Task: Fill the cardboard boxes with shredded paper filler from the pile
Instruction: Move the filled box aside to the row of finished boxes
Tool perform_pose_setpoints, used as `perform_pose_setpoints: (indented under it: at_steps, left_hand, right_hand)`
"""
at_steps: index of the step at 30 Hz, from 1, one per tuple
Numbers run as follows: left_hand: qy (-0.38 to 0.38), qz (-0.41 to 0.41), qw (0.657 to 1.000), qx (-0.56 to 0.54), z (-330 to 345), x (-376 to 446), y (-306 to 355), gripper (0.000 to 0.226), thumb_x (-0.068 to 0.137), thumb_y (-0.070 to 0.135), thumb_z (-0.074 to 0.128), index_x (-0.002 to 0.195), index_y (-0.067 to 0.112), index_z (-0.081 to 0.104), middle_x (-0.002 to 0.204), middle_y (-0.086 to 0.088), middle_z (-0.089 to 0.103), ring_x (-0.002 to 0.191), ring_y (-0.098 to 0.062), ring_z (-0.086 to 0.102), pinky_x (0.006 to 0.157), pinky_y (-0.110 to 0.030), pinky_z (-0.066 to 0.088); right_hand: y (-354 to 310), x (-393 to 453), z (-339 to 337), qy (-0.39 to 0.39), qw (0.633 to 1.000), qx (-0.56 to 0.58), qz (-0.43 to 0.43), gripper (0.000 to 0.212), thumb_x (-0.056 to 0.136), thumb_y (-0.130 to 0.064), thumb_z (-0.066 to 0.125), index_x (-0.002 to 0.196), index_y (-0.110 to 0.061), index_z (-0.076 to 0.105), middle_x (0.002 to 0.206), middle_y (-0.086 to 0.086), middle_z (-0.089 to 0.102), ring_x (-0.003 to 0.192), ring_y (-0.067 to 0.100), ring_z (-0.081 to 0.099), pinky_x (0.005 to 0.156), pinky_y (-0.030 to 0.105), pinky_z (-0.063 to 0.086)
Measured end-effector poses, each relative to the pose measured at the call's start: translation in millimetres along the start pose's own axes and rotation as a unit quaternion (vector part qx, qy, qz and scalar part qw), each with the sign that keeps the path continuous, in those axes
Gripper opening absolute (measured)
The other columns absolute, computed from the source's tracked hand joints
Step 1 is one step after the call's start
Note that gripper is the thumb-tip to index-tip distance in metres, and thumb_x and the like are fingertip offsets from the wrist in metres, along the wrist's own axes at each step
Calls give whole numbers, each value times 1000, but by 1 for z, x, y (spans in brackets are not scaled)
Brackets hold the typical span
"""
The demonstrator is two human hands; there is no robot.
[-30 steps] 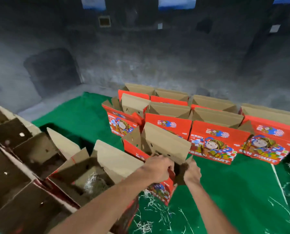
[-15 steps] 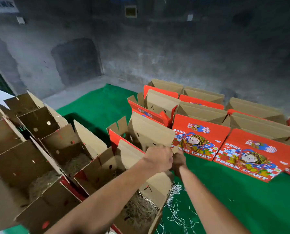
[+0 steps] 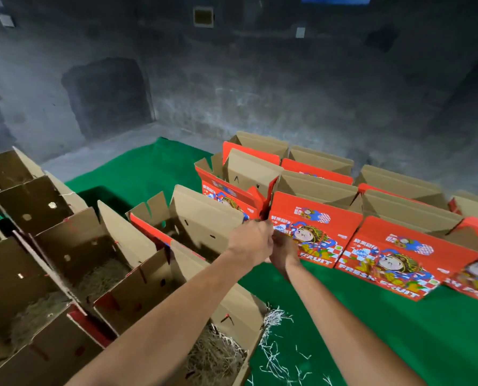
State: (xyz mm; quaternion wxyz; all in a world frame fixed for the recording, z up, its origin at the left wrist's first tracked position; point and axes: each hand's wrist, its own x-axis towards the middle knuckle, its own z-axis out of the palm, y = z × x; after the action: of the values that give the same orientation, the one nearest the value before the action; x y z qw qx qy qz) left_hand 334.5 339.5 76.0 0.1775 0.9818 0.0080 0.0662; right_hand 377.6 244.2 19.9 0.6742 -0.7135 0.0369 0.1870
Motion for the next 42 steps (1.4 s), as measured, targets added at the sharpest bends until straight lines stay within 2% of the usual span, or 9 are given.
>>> perform_pose_setpoints:
  at_steps: [4,7,12,16,19,24,31,35,42]
  left_hand:
    - [-8,53,998,-18,18,40,31,40,87,11,56,125,24,58,121,-3,58,119,-25,53,90,-43,51]
    - [-11,78,997,-21,31,74,59,54,84,6,58,134,25,53,130,-2,54,126,-24,48,92,-42,49]
    - [14,105,994,-35,50,115,75,43,85,2,57,122,25,59,127,2,57,125,-20,47,91,-38,50]
    - [9,125,992,-27,63,127,72,42,86,1,57,121,23,60,124,2,58,122,-21,48,94,-38,48]
    - [9,131,991,2,69,129,68,44,87,5,57,127,24,57,128,1,56,127,-21,45,104,-38,40]
    - [-7,142,989,46,65,114,69,47,87,12,58,132,24,50,134,-1,55,130,-23,43,112,-42,28]
    - [-118,136,981,77,59,50,81,67,83,18,65,143,23,36,139,-6,52,132,-26,45,109,-44,32]
    - [-170,148,968,111,65,-12,104,56,82,20,61,135,25,47,128,-6,61,116,-29,59,90,-37,48]
    - [-214,231,945,92,77,-112,183,12,82,22,59,93,19,63,100,-6,67,94,-26,65,62,-29,42]
  right_hand:
    - [-27,22,-55,141,982,-11,-129,21,90,-14,55,71,-20,64,78,7,60,70,19,56,71,29,46]
    - [-34,43,-93,175,953,-172,-176,17,90,-15,59,97,-26,70,107,1,68,98,17,62,91,32,47]
    - [-33,91,-155,213,812,-499,-213,55,87,-3,61,138,-23,54,141,3,55,130,22,48,109,30,34]
    - [-21,114,-170,178,750,-606,-195,54,85,-9,67,134,-27,54,137,-4,55,130,19,46,115,30,24]
    - [-15,113,-166,183,752,-592,-224,20,94,-20,59,111,-25,67,118,-6,63,117,25,52,106,31,32]
    - [-10,84,-155,203,714,-627,-236,36,89,-12,62,123,-22,65,125,-3,65,115,23,57,103,30,37]
    - [2,-36,-153,133,753,-603,-229,26,86,-4,53,107,-14,65,114,0,61,106,29,61,92,39,45]
    - [20,-122,-163,103,760,-603,-220,30,93,-9,46,117,-18,61,123,-2,57,111,25,59,96,41,46]
    - [65,-246,-219,111,758,-619,-172,22,94,-10,44,110,-17,59,116,-2,54,101,29,62,81,42,51]
